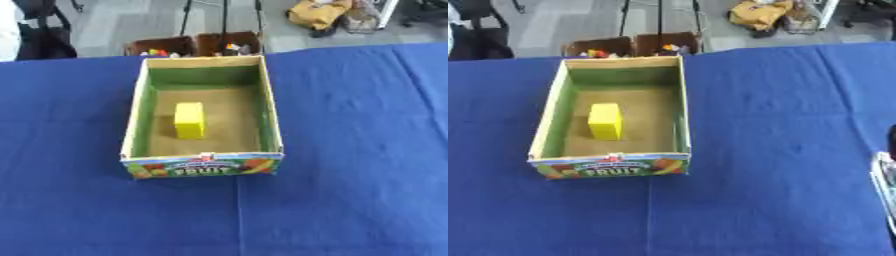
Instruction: Pick up objects on the table and place them in the box.
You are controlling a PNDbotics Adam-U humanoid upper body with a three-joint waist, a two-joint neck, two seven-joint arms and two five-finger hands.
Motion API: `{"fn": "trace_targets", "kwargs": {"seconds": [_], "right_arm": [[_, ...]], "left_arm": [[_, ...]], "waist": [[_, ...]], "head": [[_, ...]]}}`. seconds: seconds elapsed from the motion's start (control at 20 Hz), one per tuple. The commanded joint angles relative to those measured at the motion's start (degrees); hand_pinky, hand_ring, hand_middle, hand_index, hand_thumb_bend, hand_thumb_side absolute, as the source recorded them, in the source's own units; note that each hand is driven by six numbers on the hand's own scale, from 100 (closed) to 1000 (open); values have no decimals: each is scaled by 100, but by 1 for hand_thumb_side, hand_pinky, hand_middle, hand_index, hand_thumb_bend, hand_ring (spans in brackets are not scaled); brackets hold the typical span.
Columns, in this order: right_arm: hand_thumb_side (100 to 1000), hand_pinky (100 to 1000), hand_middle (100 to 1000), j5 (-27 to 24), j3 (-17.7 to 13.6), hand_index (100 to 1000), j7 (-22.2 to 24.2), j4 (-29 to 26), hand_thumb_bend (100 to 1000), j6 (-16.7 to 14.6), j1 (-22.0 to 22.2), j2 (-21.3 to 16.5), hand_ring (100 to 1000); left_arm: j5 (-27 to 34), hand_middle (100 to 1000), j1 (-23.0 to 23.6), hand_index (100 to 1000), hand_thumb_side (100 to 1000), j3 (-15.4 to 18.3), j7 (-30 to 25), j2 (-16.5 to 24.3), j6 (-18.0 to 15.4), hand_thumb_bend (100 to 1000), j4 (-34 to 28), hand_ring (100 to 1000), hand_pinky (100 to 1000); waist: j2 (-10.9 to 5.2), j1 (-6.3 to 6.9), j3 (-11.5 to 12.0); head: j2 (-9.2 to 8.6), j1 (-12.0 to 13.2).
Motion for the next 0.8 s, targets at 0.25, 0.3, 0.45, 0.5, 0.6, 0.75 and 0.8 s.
{"fn": "trace_targets", "kwargs": {"seconds": [0.25, 0.3, 0.45, 0.5, 0.6, 0.75, 0.8], "right_arm": [[1000, 582, 643, -60, -108, 810, 95, -115, 100, -143, -38, -55, 719], [1000, 581, 641, -59, -109, 809, 99, -115, 100, -137, -40, -54, 717], [1000, 579, 636, -51, -109, 809, 113, -115, 100, -115, -42, -53, 715], [1000, 579, 635, -51, -110, 808, 111, -115, 100, -112, -44, -53, 714], [1000, 579, 633, -49, -107, 807, 112, -115, 100, -108, -42, -49, 713], [1000, 578, 631, -44, -107, 807, 115, -115, 100, -97, -38, -44, 712], [1000, 577, 630, -43, -106, 806, 115, -115, 100, -93, -37, -44, 711]], "left_arm": [[38, 899, -61, 956, 1000, 40, -5, 149, -23, 100, -109, 853, 521], [40, 898, -61, 955, 1000, 39, -1, 149, -22, 100, -109, 852, 521], [41, 898, -60, 954, 1000, 37, 6, 150, -18, 100, -109, 851, 521], [41, 898, -60, 954, 1000, 37, 9, 150, -18, 100, -109, 850, 521], [41, 896, -60, 954, 1000, 37, 16, 150, -15, 100, -109, 850, 521], [38, 895, -58, 953, 1000, 40, 24, 152, -12, 100, -109, 849, 521], [37, 894, -59, 951, 1000, 41, 26, 152, -12, 100, -109, 849, 522]], "waist": [[-55, 47, -3], [-58, 47, -4], [-71, 45, 3], [-75, 45, 6], [-83, 45, 12], [-92, 44, 16], [-94, 42, 16]], "head": [[50, 49], [72, 58], [148, 125], [163, 156], [181, 212], [184, 261], [178, 264]]}}
